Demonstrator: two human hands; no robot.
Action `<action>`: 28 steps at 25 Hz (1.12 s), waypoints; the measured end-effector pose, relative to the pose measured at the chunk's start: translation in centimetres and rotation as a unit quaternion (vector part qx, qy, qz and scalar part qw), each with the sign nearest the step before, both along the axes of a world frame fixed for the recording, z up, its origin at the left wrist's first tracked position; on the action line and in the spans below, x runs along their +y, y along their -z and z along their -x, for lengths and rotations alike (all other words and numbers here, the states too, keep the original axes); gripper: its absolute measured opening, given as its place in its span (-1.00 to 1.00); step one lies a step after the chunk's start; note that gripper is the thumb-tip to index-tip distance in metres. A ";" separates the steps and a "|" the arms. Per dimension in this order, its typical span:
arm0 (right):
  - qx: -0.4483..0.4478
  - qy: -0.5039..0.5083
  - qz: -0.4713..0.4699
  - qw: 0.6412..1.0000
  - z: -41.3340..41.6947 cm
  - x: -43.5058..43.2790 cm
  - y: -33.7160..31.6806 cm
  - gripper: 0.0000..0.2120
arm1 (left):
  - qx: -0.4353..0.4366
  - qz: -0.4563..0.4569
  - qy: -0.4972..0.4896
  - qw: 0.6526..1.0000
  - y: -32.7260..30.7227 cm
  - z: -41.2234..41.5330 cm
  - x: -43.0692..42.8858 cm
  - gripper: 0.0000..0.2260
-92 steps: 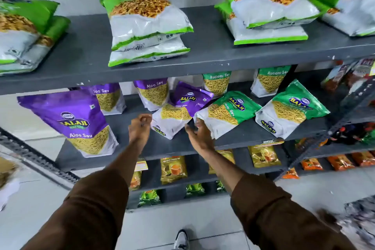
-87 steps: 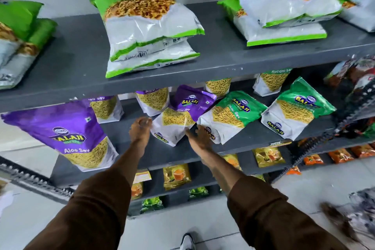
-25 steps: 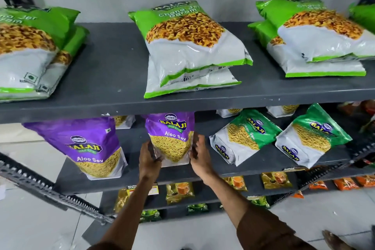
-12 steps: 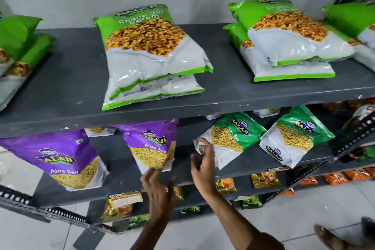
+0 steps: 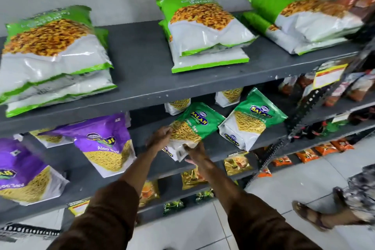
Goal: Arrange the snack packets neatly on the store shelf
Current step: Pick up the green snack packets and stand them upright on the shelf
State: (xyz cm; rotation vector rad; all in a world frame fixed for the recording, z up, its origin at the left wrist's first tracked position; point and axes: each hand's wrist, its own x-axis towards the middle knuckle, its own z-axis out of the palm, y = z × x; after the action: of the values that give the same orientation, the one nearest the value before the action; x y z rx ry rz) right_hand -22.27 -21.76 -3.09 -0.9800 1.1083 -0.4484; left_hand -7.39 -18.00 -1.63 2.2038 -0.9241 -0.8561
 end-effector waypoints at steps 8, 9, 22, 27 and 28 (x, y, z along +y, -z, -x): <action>-0.024 -0.072 0.062 0.995 7.5 3.4 1.0 -0.42 | 0.150 0.141 -0.182 0.962 1.8 6.6 7.5 -0.82; -0.026 -0.088 0.070 0.993 8.6 4.0 1.0 -0.36 | 0.149 0.159 -0.182 0.959 1.7 8.1 8.9 -0.87; -0.195 -0.176 0.162 0.951 21.7 8.9 -7.7 -0.44 | -0.017 0.357 -0.178 0.917 -8.4 22.5 19.8 -0.44; -0.197 -0.185 0.161 0.949 24.2 8.7 -7.4 -0.39 | 0.007 0.347 -0.173 0.922 -7.9 25.0 20.0 -0.35; -0.191 -0.186 0.161 0.950 24.5 8.6 -6.9 -0.39 | 0.010 0.337 -0.180 0.924 -7.5 25.3 20.0 -0.30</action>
State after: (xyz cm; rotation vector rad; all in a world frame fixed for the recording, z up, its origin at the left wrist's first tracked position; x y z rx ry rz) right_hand -46.75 -13.14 3.80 -1.2933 0.4909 -0.4921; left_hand -32.67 2.02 5.89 1.6711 -0.6400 -0.3118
